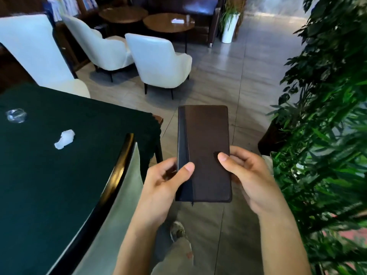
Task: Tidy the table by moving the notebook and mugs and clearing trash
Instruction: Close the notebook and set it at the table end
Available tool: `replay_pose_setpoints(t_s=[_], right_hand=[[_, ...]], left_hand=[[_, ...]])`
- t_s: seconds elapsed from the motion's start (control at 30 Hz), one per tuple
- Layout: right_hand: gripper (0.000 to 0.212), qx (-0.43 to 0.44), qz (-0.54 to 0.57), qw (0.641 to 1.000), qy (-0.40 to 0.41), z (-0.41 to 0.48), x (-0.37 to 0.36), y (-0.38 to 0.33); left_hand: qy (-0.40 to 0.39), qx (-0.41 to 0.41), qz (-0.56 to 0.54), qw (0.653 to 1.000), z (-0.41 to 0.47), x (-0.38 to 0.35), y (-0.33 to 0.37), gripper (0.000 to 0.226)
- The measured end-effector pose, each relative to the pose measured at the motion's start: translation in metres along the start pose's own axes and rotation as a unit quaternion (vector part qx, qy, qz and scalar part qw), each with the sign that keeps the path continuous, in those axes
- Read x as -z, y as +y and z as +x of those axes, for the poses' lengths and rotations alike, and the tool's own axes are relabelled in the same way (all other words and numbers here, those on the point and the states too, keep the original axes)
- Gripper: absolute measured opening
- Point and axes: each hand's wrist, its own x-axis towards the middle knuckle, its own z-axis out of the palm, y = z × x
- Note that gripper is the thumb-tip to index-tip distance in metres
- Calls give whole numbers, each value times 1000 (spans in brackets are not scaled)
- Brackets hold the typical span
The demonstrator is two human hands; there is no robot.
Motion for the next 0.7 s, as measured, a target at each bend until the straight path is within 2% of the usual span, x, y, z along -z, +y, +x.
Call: replay_pose_setpoints(t_s=[0.2,0.37,0.5,0.7], right_hand=[[19,43,-5,999,-10,96,-24,-30],[32,50,18,998,-19,152,-48,-34],[25,68,-3,996,-51,184,-66,-35],[25,54,-42,992,-110,222,-106,-32]], left_hand=[[26,-33,24,999,86,14,35,29],[43,-31,39,998,134,41,57,29],[40,-31,13,999,151,64,60,34],[97,-48,-56,993,160,96,58,34]])
